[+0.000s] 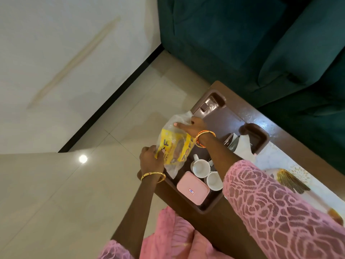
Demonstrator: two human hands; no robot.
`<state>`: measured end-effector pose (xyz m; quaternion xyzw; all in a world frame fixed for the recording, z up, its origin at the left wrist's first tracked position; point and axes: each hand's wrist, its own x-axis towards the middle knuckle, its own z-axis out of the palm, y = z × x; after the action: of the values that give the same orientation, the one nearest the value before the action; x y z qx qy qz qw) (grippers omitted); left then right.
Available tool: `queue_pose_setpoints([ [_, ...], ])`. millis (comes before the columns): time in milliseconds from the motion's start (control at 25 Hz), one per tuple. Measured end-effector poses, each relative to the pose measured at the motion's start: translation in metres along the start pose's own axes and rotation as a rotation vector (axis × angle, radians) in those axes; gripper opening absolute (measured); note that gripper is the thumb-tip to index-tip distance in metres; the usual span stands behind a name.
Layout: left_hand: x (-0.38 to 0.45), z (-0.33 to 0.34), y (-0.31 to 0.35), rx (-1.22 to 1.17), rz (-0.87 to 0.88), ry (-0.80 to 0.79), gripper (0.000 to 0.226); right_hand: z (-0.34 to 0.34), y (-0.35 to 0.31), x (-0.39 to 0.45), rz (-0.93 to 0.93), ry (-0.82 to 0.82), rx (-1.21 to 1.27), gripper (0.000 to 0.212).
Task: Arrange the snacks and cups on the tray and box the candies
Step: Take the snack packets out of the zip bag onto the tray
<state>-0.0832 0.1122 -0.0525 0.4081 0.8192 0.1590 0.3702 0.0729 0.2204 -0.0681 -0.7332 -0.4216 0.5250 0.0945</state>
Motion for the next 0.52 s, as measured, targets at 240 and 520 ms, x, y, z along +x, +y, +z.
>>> queue_pose_setpoints([
  [240,-0.023,-0.027,0.039,-0.133,0.349,0.009,0.025,-0.064,-0.014,-0.036,0.017,0.024,0.363,0.031],
  [520,-0.080,-0.020,0.093,0.117,0.969,-0.167,0.032,-0.169,0.072,-0.112,0.116,0.041,0.719,0.025],
])
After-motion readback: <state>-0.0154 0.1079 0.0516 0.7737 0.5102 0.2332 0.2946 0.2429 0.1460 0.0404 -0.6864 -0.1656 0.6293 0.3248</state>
